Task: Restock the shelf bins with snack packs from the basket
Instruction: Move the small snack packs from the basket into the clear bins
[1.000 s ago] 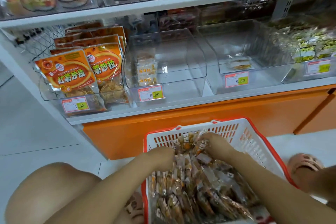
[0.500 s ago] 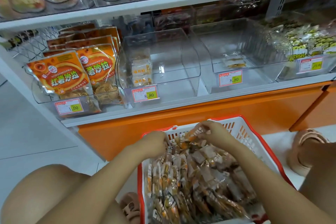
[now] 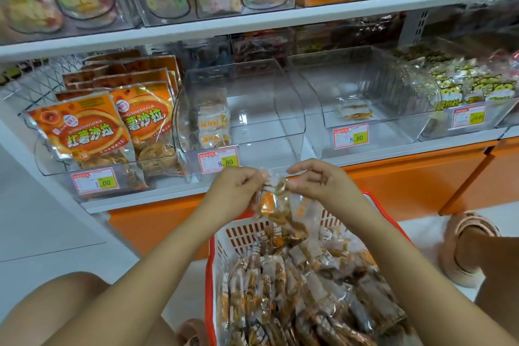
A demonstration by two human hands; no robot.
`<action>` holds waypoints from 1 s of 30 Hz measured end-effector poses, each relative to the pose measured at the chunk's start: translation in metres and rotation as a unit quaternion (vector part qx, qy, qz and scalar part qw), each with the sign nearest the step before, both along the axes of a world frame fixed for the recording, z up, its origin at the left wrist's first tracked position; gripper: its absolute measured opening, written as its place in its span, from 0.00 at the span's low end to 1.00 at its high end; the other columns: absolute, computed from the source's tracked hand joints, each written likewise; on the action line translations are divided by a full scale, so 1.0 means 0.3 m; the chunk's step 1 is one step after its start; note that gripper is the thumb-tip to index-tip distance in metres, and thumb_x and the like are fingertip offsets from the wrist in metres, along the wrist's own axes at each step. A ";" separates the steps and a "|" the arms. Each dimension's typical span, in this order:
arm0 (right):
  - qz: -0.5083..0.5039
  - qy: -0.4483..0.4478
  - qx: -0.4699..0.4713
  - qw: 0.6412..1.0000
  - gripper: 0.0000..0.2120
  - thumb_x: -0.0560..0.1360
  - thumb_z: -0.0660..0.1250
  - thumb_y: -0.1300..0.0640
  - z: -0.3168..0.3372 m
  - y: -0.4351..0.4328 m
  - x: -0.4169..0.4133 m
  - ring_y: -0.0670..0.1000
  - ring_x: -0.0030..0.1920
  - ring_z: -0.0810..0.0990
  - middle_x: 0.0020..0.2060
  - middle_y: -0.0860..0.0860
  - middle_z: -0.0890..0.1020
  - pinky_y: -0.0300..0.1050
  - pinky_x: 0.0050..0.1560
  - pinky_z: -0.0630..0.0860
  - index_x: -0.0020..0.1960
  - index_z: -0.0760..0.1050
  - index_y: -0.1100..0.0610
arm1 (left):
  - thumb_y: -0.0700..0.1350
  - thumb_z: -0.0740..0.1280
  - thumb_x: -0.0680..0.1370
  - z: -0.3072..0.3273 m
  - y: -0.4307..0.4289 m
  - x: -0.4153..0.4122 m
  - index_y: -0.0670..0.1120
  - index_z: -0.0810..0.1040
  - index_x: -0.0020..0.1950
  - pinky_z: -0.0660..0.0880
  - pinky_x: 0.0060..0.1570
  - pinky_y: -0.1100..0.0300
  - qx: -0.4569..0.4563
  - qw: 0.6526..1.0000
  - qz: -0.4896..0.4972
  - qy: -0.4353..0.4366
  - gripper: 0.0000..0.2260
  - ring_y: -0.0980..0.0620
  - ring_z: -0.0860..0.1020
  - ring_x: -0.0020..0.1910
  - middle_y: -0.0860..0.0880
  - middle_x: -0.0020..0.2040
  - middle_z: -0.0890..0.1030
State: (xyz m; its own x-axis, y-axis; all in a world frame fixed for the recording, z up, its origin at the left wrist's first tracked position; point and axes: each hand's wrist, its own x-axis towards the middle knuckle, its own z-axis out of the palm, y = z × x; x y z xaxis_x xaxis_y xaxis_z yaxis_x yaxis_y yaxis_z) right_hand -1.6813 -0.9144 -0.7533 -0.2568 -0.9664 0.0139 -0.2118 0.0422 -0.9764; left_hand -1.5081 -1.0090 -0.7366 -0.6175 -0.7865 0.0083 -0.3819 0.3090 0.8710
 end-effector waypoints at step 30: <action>0.096 0.357 0.192 0.909 0.22 0.66 0.79 0.55 0.141 -0.744 0.194 0.54 0.46 0.84 0.48 0.57 0.84 0.47 0.51 0.80 0.54 0.77 0.63 | 0.41 0.67 0.77 0.124 -0.335 0.221 0.44 0.75 0.63 0.67 0.41 0.62 -0.223 0.941 0.233 -0.104 0.15 0.54 0.76 0.41 0.52 0.39 0.78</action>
State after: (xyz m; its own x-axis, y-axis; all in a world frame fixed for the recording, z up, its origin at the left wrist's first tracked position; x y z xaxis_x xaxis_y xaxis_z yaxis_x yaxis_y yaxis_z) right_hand -1.6232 -1.1376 -0.7111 -0.1417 -0.9610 -0.2375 -0.8255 0.2471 -0.5075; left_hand -1.4419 -1.1095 -0.6993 -0.2323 -0.9188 0.3190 -0.7140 0.3838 0.5855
